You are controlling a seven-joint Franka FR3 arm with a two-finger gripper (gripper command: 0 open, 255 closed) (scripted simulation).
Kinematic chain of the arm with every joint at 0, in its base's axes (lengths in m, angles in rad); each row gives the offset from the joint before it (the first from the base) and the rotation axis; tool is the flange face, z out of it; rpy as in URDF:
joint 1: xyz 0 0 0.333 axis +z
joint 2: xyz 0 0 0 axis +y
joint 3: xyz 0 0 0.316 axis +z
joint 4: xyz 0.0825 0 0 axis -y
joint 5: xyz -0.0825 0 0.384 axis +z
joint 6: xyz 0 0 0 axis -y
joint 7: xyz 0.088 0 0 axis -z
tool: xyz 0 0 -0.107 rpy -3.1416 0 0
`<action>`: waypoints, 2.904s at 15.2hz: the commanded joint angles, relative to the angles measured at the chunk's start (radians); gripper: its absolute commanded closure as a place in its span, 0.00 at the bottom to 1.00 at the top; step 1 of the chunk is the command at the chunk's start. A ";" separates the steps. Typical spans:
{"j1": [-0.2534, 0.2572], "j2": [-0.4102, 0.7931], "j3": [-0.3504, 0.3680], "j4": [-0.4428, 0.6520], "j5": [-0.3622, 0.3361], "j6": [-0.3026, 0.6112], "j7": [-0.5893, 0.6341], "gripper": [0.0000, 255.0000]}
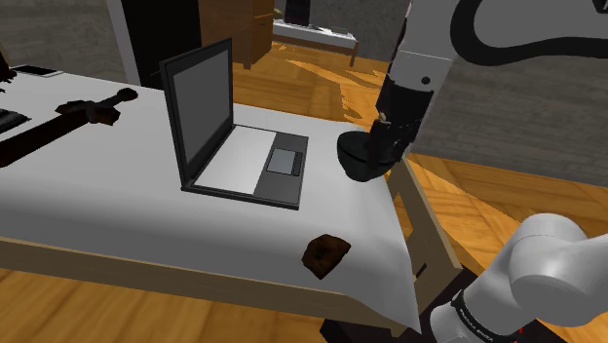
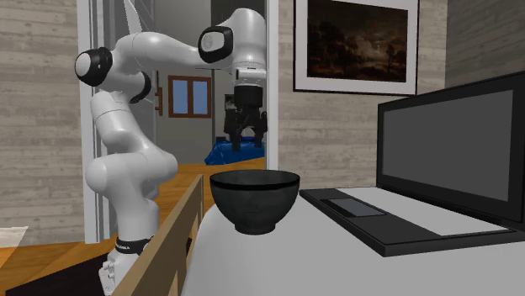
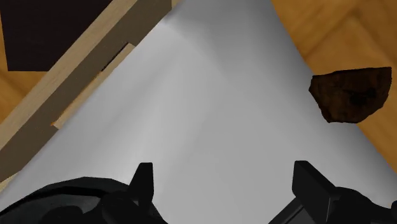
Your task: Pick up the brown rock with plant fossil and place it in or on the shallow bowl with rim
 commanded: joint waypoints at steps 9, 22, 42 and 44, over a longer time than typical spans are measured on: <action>0.083 0.119 0.137 0.018 0.105 0.145 0.076 0.00; 0.090 0.126 0.156 -0.063 0.119 0.234 0.073 0.00; -0.111 0.068 0.517 -0.107 0.345 0.318 1.260 0.00; -0.110 0.078 0.531 -0.125 0.352 0.347 1.259 0.00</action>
